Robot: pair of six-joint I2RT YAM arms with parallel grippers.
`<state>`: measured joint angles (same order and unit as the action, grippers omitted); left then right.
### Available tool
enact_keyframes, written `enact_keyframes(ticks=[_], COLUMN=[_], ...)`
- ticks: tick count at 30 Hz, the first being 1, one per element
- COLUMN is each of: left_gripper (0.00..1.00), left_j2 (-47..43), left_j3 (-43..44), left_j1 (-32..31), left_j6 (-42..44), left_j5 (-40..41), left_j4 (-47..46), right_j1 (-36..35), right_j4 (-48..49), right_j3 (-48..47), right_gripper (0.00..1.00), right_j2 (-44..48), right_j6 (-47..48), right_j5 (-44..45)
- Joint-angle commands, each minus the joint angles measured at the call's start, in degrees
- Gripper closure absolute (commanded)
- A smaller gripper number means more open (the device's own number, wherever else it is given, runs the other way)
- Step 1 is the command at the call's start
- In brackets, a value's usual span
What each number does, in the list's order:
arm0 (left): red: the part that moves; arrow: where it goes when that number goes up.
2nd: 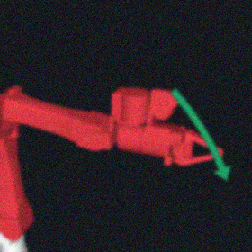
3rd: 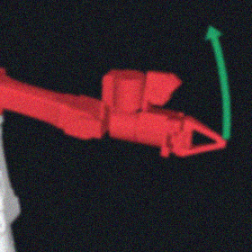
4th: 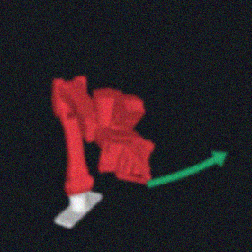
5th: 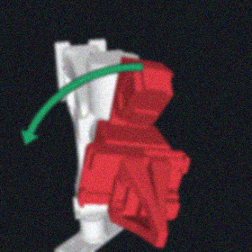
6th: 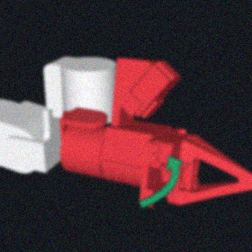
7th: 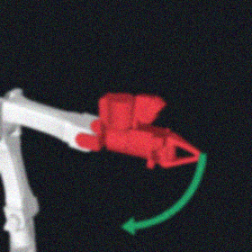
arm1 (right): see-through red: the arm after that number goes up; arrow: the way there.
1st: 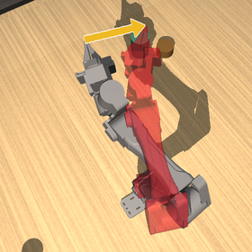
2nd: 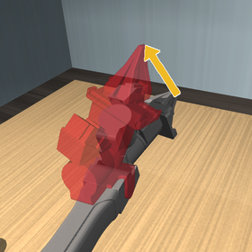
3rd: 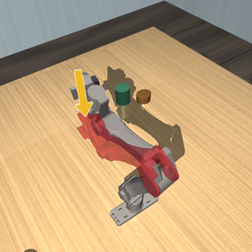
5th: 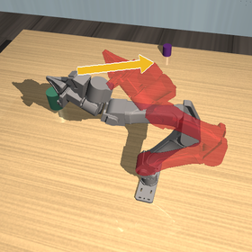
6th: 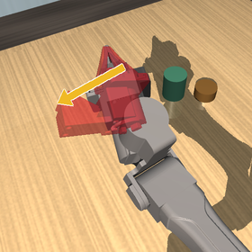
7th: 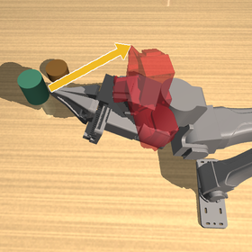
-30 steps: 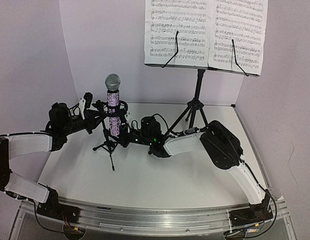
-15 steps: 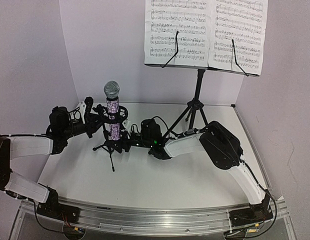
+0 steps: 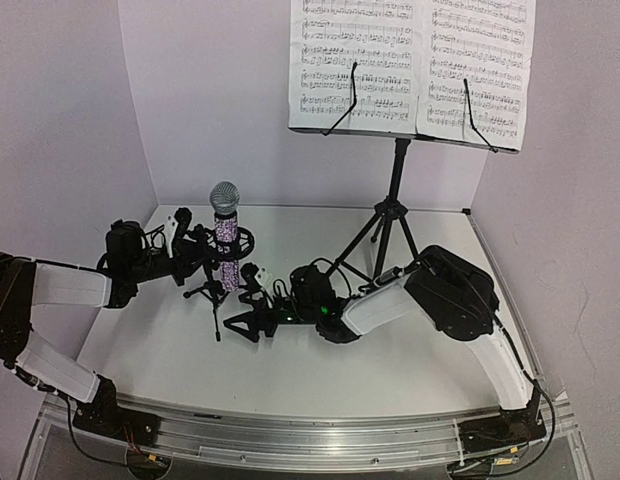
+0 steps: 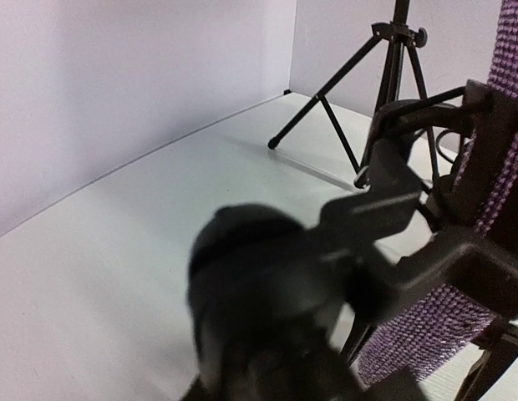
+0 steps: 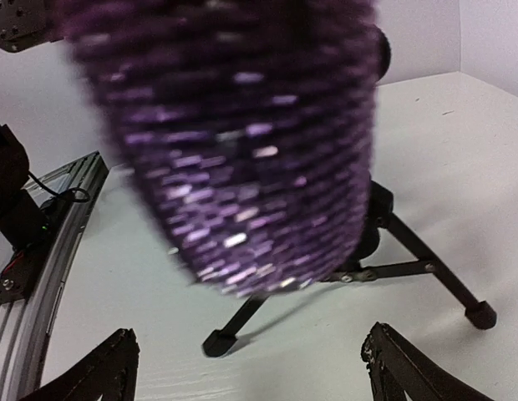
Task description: Pack up the instrument practice props
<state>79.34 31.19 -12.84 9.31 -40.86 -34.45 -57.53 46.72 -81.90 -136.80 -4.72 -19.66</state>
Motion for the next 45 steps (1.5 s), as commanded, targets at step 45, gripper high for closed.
enact_keyframes(ticks=[45], left_gripper=[0.69], left_j2=[1.7], left_j3=[0.9], left_j1=[3.2], left_j6=[3.3], left_j5=[-5.3], left_j4=[5.3], right_j1=[0.0], right_j4=[-31.4], right_j3=[-23.9], right_gripper=[0.08], right_j2=[11.3], right_j6=[5.2], right_j5=[31.9])
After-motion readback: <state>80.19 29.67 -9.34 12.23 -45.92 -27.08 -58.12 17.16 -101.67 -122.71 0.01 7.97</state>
